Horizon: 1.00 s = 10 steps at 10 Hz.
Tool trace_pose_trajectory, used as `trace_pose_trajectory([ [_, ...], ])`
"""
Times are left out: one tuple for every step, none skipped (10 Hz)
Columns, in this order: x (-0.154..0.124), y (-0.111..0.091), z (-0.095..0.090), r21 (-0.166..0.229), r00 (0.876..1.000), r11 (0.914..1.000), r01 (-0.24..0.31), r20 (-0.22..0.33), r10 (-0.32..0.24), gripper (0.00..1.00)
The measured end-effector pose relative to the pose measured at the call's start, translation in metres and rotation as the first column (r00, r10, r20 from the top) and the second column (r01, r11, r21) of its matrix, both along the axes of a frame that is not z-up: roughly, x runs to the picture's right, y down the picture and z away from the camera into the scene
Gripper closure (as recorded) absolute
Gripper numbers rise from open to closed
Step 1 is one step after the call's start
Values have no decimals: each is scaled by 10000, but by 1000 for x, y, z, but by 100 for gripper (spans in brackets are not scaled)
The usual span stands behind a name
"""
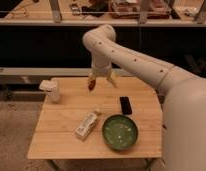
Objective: Move the arm in a circular motion
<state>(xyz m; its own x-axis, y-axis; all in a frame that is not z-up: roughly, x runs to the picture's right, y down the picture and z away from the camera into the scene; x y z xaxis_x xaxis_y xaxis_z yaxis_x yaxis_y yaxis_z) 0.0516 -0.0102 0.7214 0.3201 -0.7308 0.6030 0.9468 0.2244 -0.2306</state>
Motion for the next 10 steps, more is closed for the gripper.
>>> trace_pose_trajectory([
  [42,37,-18,-430,9932,9958,-805,-874,765,20],
  [70,77,-38,-729,9756,9841,-1619,-1620,1485,20],
  [86,112,-56,-902,9542,9691,-2296,-2169,2059,20],
  [100,164,-86,-958,9124,9397,-3282,-2898,2891,20],
  [97,188,-102,-844,8921,9243,-3721,-3077,3310,20],
  [88,215,-122,-651,8693,9069,-4163,-3209,3760,20],
  [77,231,-135,-506,8616,9009,-4310,-3196,3942,20],
  [52,248,-153,-262,8668,9040,-4268,-2969,4007,20],
  [38,252,-160,-121,8787,9124,-4091,-2750,3903,20],
  [19,251,-166,39,8987,9258,-3781,-2386,3680,20],
])
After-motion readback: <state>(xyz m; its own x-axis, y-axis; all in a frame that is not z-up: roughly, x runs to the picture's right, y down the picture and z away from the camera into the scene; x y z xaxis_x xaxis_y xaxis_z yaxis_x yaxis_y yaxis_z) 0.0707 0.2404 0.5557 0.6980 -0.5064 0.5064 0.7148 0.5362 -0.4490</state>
